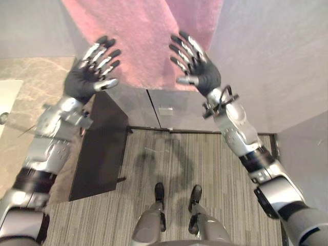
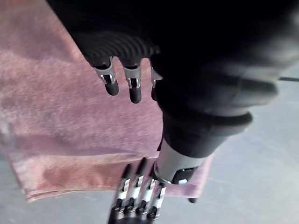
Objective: Organize washtable
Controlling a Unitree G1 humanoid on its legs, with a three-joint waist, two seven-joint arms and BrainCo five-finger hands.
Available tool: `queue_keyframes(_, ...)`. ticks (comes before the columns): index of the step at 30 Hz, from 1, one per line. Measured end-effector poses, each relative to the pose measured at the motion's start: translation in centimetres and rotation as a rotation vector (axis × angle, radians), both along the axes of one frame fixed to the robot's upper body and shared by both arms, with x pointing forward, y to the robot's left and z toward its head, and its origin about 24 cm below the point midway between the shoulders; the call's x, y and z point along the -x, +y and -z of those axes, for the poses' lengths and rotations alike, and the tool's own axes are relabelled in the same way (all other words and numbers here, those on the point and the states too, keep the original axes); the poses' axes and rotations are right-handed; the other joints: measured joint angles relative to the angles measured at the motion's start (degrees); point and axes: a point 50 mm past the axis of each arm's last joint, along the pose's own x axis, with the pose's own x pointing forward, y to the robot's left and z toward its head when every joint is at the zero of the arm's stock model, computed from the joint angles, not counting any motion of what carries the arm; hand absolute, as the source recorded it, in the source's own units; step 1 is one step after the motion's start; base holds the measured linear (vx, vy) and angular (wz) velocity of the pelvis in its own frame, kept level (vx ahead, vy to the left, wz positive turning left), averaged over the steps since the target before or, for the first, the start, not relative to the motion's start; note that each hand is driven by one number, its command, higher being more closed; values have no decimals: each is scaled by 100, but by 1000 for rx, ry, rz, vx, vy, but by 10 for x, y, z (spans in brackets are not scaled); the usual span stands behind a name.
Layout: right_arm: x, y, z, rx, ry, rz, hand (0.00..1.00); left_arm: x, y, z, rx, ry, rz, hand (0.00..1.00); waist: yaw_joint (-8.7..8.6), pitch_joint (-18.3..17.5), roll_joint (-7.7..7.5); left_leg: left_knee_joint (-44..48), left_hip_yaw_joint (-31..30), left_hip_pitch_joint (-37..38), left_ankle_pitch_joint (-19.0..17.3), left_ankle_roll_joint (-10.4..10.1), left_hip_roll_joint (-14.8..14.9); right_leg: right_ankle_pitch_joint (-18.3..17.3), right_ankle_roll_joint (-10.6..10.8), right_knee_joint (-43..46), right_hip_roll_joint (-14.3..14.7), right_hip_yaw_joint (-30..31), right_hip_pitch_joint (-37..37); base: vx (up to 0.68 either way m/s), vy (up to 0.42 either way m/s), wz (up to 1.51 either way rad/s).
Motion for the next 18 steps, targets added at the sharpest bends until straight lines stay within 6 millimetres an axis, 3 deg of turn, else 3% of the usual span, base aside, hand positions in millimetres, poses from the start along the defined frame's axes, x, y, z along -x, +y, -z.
queue_keyframes(4,5,7,-26,-59,-43,10,0,-8,-26,-36,19,-107,0,0,-1,207,-59,144,94,-230,-56,34,41,-11,11,52,1,0,-192,-74,23,-4)
queue_keyframes(12,4,-4,-41,-137,-50,63,0,-14,-31,-45,58,-132,-65,0,11,312,-56,192,147,-365,-49,31,69,9,-9,48,-5,-67,-284,-7,23,3)
queue_keyframes(18,4,-7,-46,-145,-61,65,0,-12,-19,-56,124,-173,-105,0,11,317,-54,191,213,-382,-49,32,66,16,-15,73,-9,-64,-334,56,31,-4)
